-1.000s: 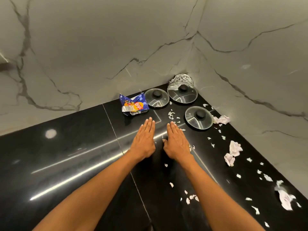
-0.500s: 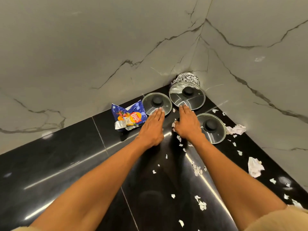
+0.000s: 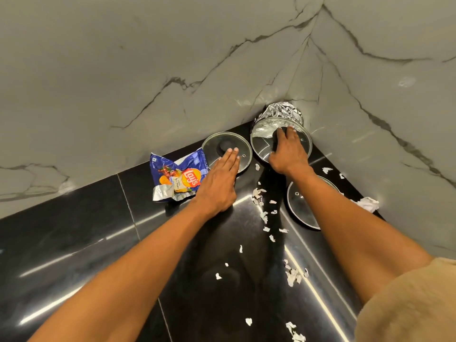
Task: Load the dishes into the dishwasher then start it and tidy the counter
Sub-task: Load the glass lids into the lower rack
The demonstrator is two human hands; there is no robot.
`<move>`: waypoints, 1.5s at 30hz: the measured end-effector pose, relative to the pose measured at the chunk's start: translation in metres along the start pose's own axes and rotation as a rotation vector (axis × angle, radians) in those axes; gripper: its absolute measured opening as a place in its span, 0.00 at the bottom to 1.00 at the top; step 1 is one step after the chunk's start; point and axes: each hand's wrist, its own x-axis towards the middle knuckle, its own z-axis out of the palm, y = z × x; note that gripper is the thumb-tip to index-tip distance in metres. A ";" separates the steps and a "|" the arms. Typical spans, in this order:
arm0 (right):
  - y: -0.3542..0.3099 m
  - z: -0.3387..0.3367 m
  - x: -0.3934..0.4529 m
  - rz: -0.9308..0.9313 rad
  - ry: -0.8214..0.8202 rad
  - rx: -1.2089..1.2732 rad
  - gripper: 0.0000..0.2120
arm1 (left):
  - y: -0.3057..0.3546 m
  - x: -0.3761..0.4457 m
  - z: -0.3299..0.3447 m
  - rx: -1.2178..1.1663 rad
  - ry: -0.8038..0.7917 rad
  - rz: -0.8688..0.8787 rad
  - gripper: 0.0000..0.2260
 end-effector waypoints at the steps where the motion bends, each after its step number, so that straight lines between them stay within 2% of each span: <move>1: 0.000 0.000 0.004 0.007 -0.004 0.012 0.39 | 0.000 -0.001 0.001 0.003 0.002 0.000 0.37; 5: 0.003 -0.003 0.017 0.011 -0.026 0.010 0.36 | -0.002 0.000 0.005 -0.013 -0.018 -0.001 0.37; 11: 0.003 -0.007 0.017 -0.011 0.084 -0.037 0.23 | -0.005 0.000 0.006 -0.019 -0.023 -0.001 0.36; 20: 0.014 -0.031 -0.014 -0.125 0.153 -0.064 0.21 | 0.003 -0.002 -0.013 -0.065 -0.065 -0.020 0.35; 25: 0.010 -0.053 -0.058 -0.156 0.217 0.005 0.21 | 0.033 -0.014 -0.033 -0.096 0.088 0.157 0.39; 28: 0.010 -0.058 -0.099 -0.176 0.214 0.032 0.21 | 0.050 -0.029 -0.042 -0.014 0.173 0.292 0.41; 35: 0.009 -0.060 -0.197 -0.225 0.150 0.086 0.18 | 0.077 -0.088 -0.063 0.090 0.195 0.514 0.37; 39: 0.012 -0.065 -0.252 -0.204 0.151 0.212 0.20 | 0.096 -0.123 -0.071 0.051 0.253 0.617 0.30; 45: 0.022 -0.069 -0.350 -0.059 0.167 0.395 0.18 | 0.141 -0.178 -0.089 0.011 0.399 0.787 0.15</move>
